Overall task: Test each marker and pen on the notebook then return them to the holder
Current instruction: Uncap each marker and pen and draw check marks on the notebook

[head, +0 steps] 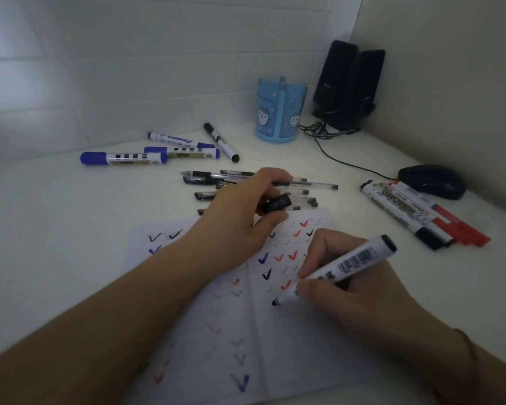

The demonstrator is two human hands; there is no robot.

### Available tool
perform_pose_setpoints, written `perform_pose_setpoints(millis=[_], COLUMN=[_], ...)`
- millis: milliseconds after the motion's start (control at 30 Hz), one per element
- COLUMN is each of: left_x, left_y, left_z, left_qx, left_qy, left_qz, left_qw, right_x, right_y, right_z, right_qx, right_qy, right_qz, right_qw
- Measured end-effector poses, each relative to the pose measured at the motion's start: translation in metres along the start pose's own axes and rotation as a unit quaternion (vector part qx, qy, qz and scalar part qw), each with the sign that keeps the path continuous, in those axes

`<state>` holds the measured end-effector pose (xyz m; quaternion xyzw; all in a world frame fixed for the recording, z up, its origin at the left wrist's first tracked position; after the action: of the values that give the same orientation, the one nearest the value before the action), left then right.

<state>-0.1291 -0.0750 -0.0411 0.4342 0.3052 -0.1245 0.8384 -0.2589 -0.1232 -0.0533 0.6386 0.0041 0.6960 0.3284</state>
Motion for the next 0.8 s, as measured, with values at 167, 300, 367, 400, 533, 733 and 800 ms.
perform_pose_setpoints(millis=[167,300,367,400,533,733,800], left_x=[-0.001,-0.002,-0.002,-0.001,0.0,-0.002,-0.004], left_y=[0.0,-0.001,-0.001,-0.002,-0.002,-0.003,-0.003], left_z=[0.0,0.0,0.0,0.0,0.001,0.002,0.001], left_qx=[-0.002,0.007,0.012,0.013,0.015,0.029,0.031], left_qy=[-0.002,0.002,0.006,0.006,0.013,-0.003,-0.014], left_qz=[0.009,0.004,0.001,0.002,0.014,0.019,0.027], left_qw=[1.0,1.0,1.0,1.0,1.0,0.999,0.999], right_x=[-0.002,-0.003,-0.006,-0.005,-0.003,0.0,-0.004], right_y=[-0.004,-0.002,0.001,0.002,0.006,0.039,0.053], right_z=[0.001,0.002,0.003,0.004,0.004,0.011,0.011], right_qx=[0.016,0.014,-0.001,-0.011,-0.031,-0.102,-0.151], right_qy=[-0.012,-0.024,-0.029,-0.026,-0.013,0.036,0.035], right_qz=[-0.025,-0.025,-0.019,-0.021,0.01,0.194,0.207], right_qw=[0.999,0.999,0.999,0.999,0.999,0.975,0.966])
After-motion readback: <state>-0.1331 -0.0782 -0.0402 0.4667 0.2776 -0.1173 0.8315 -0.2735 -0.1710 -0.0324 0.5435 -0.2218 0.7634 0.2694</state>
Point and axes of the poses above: each hand's wrist, its own z-axis towards the middle knuckle, its own y-axis out of the back of the hand, x = y × z, the point moved 8 cm from there along z, towards the middle knuckle, and after that the axes turned 2 degrees about -x, right-handed, at the moved point
